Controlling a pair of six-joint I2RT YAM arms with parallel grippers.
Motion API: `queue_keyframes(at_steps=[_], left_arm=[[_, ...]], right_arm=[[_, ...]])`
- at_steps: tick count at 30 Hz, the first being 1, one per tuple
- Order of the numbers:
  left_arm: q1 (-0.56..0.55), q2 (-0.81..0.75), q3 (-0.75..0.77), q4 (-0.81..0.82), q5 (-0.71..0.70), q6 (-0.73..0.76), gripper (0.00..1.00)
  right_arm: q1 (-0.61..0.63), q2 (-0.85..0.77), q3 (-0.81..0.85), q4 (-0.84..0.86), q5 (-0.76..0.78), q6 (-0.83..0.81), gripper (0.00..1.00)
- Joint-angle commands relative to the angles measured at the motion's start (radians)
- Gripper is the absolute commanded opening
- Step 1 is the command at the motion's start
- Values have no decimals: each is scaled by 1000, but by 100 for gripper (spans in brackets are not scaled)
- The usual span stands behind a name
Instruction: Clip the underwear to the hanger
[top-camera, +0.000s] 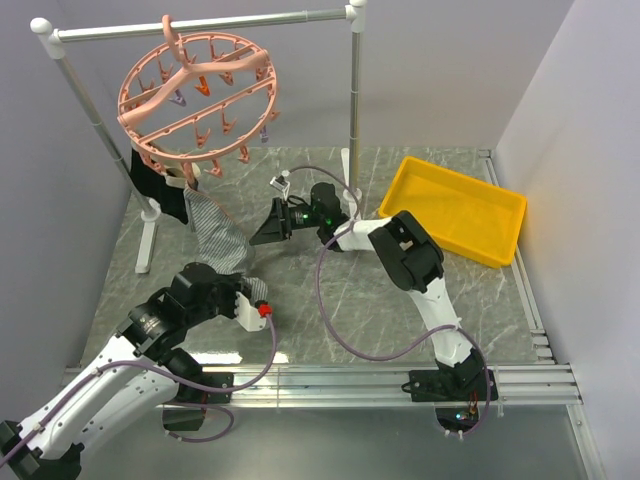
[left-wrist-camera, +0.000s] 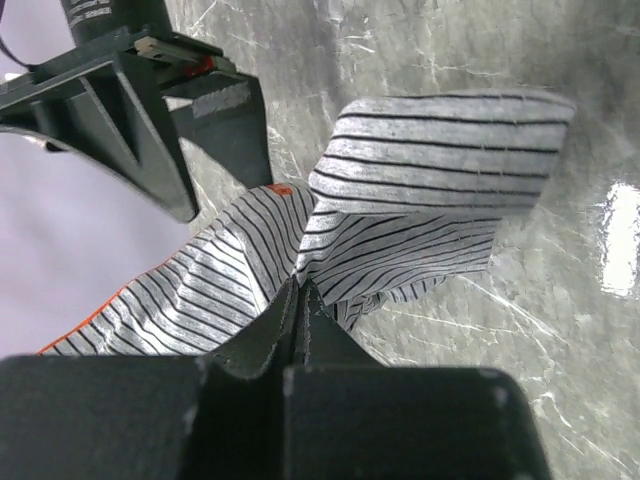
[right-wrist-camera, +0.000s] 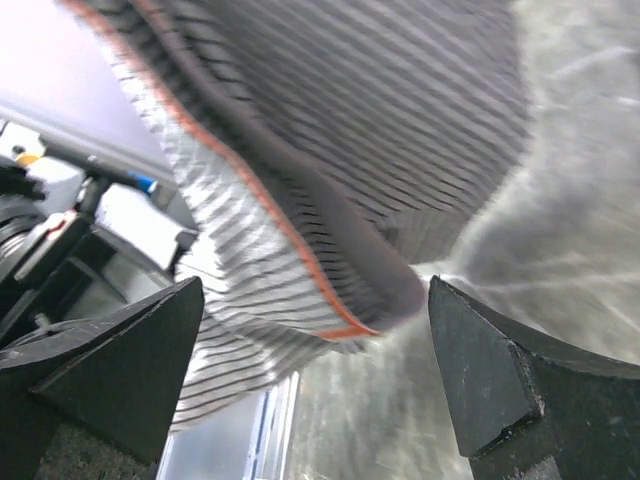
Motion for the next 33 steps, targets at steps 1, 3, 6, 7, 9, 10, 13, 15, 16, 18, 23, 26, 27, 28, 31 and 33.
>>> queue_keyframes(at_steps=[1, 3, 6, 7, 9, 10, 13, 15, 16, 18, 23, 26, 27, 28, 31, 33], left_arm=[[3, -1, 6, 43, 36, -4, 0], [3, -1, 5, 51, 36, -4, 0], [4, -3, 3, 57, 39, -3, 0], [3, -1, 3, 55, 36, -1, 0], [3, 2, 3, 51, 31, -4, 0], [4, 1, 1, 46, 26, -4, 0], [4, 1, 14, 28, 34, -29, 1], [3, 2, 37, 34, 59, -105, 15], [3, 13, 67, 38, 63, -140, 22], [3, 34, 112, 48, 68, -272, 43], [3, 145, 333, 31, 74, -629, 58], [10, 181, 411, 57, 91, -745, 69], [18, 191, 423, 63, 103, -750, 71], [23, 206, 434, 83, 100, -763, 73], [32, 244, 442, 82, 86, -760, 75], [43, 266, 445, 72, 94, -768, 76]], right_arm=[[29, 13, 6, 217, -53, 97, 99], [39, 22, 6, 258, -61, 145, 94], [52, 27, 5, 291, -84, 160, 74], [53, 25, 0, 294, -87, 158, 68], [49, 12, -11, 283, -92, 146, 53], [46, 2, -15, 280, -96, 141, 48], [26, -47, -40, 259, -97, 115, 13], [18, -108, -61, 219, -86, 51, 0], [12, -134, -67, 131, -80, 10, 0], [9, -217, -78, 11, -52, -155, 0], [13, -346, -72, -436, 58, -469, 0], [19, -390, -61, -585, 120, -581, 0], [24, -409, -60, -650, 146, -636, 0], [26, -418, -58, -678, 185, -661, 0], [38, -450, -55, -754, 258, -727, 0], [44, -475, -69, -772, 281, -747, 0]])
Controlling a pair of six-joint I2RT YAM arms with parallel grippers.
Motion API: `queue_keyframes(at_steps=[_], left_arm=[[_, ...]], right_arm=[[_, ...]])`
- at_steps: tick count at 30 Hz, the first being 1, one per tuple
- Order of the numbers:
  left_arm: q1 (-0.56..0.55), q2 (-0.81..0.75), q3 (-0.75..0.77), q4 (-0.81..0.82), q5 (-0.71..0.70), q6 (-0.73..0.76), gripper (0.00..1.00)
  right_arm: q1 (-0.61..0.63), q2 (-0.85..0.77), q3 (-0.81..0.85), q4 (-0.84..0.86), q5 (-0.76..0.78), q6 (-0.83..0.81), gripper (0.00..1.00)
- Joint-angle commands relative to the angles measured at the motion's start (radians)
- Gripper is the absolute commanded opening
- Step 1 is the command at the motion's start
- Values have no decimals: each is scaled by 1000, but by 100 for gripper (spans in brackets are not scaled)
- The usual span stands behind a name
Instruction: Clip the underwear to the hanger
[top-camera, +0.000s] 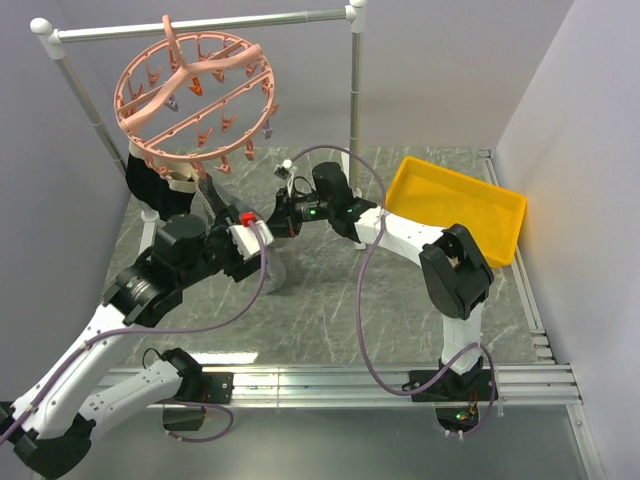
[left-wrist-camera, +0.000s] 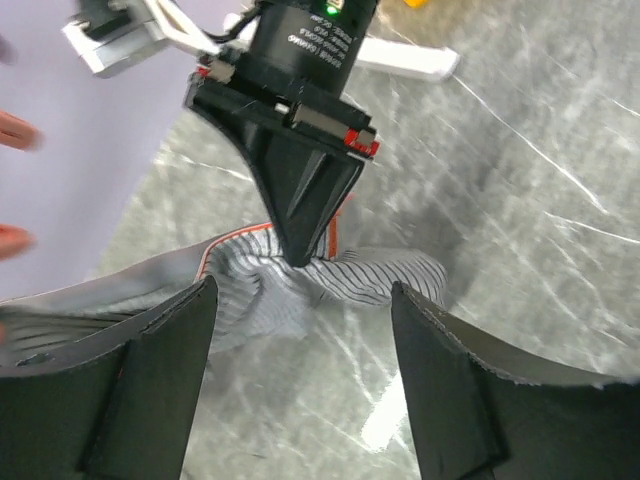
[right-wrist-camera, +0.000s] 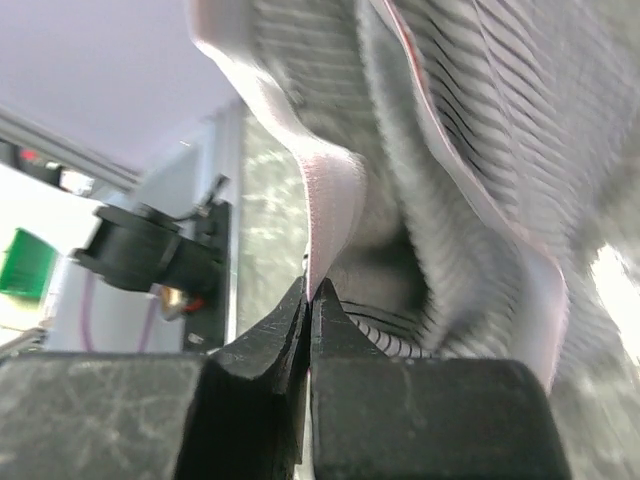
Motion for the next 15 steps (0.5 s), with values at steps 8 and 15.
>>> queue_keyframes(at_steps=[8, 15], left_arm=[[192, 94, 9, 20, 280, 42, 75], [353, 268, 146, -71, 454, 174, 75]], right_arm=[[45, -126, -21, -255, 247, -271, 0], [58, -151, -4, -339, 315, -344, 0]])
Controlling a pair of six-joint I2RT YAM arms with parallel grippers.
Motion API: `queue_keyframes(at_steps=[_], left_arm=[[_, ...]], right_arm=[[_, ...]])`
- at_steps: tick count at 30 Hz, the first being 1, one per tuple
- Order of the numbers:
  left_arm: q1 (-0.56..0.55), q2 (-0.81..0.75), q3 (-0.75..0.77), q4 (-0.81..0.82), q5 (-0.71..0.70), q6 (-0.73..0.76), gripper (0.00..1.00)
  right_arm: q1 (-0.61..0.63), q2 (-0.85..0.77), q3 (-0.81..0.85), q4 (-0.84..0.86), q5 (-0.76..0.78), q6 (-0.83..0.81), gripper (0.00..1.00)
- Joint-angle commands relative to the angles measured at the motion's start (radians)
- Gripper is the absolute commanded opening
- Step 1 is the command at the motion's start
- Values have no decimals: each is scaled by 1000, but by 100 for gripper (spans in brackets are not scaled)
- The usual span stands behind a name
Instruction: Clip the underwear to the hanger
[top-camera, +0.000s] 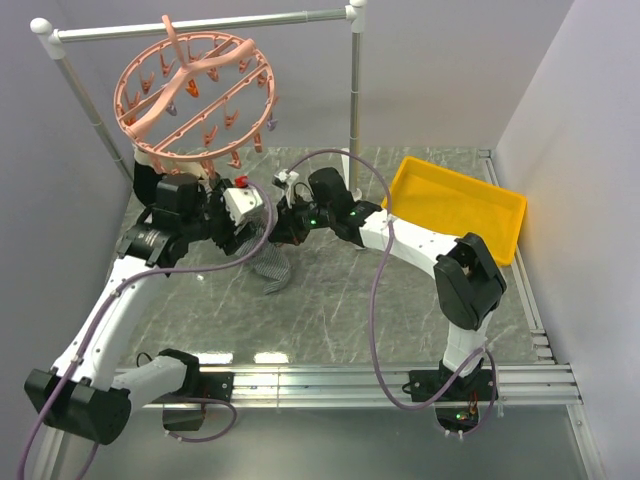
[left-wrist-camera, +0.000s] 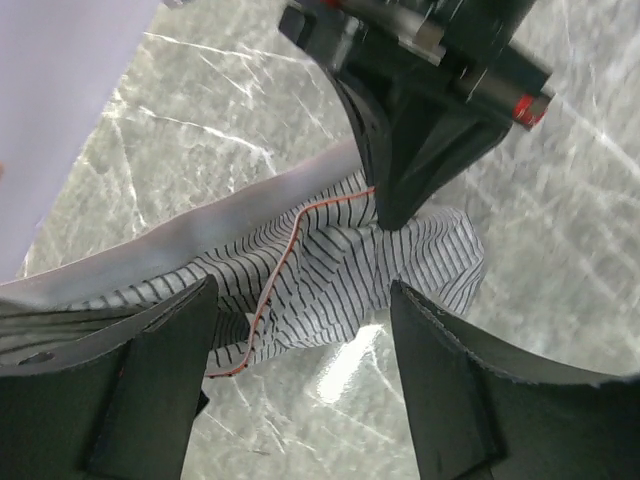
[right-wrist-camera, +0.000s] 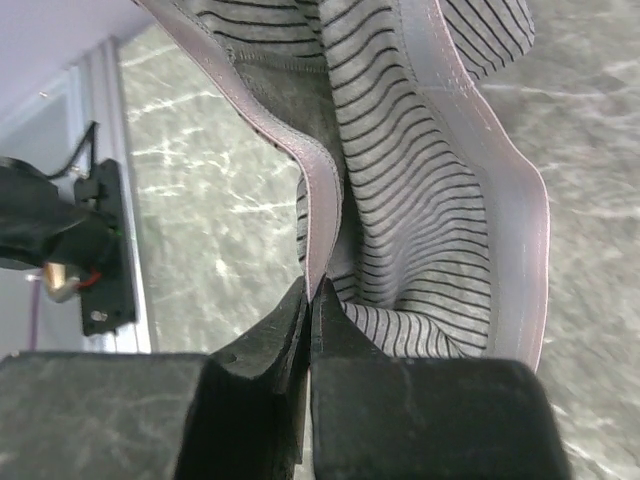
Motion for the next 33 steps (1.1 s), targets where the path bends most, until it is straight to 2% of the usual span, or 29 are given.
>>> queue_keyframes(at_steps=[1, 13, 20, 25, 27, 30, 33], left_arm=[[20, 21, 37, -19, 126, 128, 75], [24, 46, -66, 50, 200, 346, 74], [23, 82, -75, 53, 220, 388, 69], [20, 102, -81, 33, 208, 423, 52], [18, 112, -83, 32, 194, 425, 48], [15, 118, -84, 27, 177, 431, 36], [12, 121, -84, 12, 160, 440, 20]], right_arm=[[14, -55, 20, -49, 57, -77, 0], [44, -89, 31, -90, 86, -115, 0], [46, -89, 48, -92, 52, -92, 0], [46, -90, 62, -92, 32, -89, 0], [46, -89, 66, -96, 27, -89, 0], [46, -90, 71, -98, 17, -91, 0], [46, -95, 71, -98, 3, -89, 0]])
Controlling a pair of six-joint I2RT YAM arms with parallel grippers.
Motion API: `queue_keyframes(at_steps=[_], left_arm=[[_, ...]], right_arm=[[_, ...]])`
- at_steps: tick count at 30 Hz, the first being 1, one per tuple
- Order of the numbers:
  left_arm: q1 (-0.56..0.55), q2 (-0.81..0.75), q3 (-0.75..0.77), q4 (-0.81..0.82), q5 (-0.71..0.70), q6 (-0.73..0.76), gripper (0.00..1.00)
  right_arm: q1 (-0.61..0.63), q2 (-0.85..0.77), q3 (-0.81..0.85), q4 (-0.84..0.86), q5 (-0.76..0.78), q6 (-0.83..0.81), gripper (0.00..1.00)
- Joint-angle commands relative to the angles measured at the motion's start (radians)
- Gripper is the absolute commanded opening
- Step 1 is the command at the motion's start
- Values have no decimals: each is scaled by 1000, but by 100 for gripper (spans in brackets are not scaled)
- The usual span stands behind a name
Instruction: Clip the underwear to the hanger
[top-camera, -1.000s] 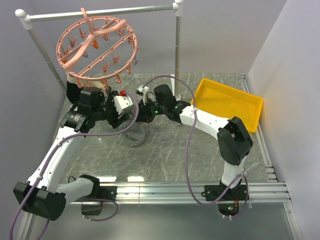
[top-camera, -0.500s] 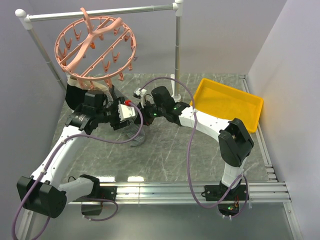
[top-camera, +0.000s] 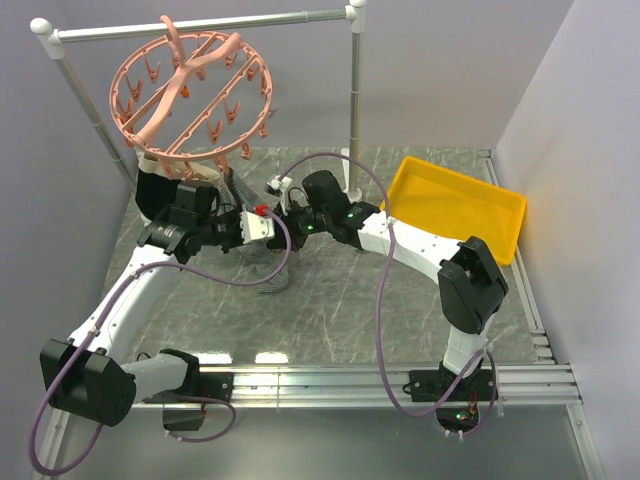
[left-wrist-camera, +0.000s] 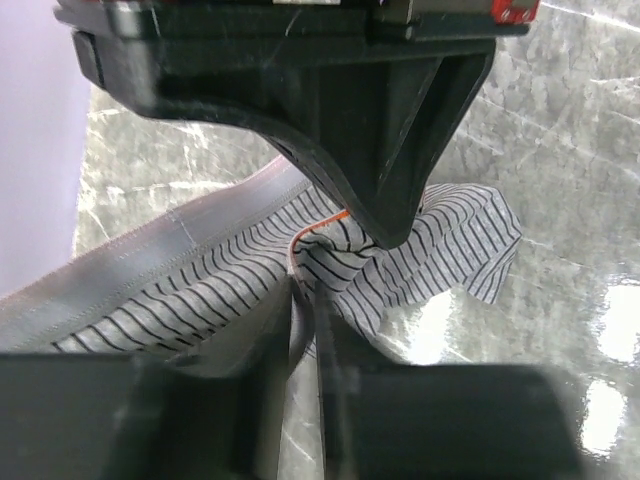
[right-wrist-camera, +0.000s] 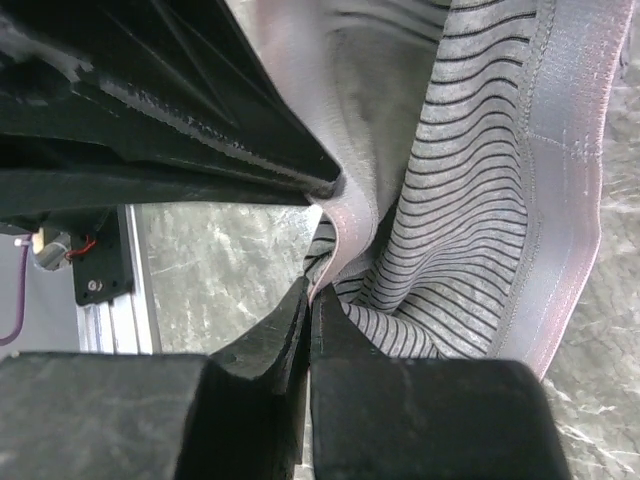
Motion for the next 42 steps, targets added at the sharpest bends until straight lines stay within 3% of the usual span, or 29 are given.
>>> queue_keyframes(at_steps=[1, 3, 5, 9, 14, 19, 22, 24, 28, 30, 42], left_arm=[[-8, 5, 0, -10, -12, 22, 7], [-6, 5, 12, -21, -13, 8, 3], [-8, -7, 17, -31, -10, 14, 2], [-8, -41, 8, -77, -2, 68, 1], [-8, -66, 15, -133, 7, 119, 1], [-6, -99, 2, -131, 19, 152, 1], [-8, -106, 9, -148, 34, 165, 0], [-8, -113, 9, -153, 39, 171, 0], [-8, -116, 20, -157, 39, 171, 1], [-8, -112, 26, -168, 36, 174, 0], [-8, -132, 22, -162, 24, 148, 0]], right_arm=[[5, -67, 44, 16, -29, 1, 0], [5, -68, 40, 14, -24, -5, 1], [2, -72, 33, 4, -17, -14, 10], [-36, -93, -11, -16, -15, -37, 39], [-112, -127, -72, -44, -52, -79, 50], [-180, -127, -118, -71, -121, -142, 70], [-191, -82, -106, -105, -139, -195, 73], [-191, -29, -82, -125, -155, -215, 82], [-191, 82, -7, -169, -214, -234, 84], [-189, 115, 18, -176, -268, -238, 90], [-159, 195, 76, -7, -360, -134, 91]])
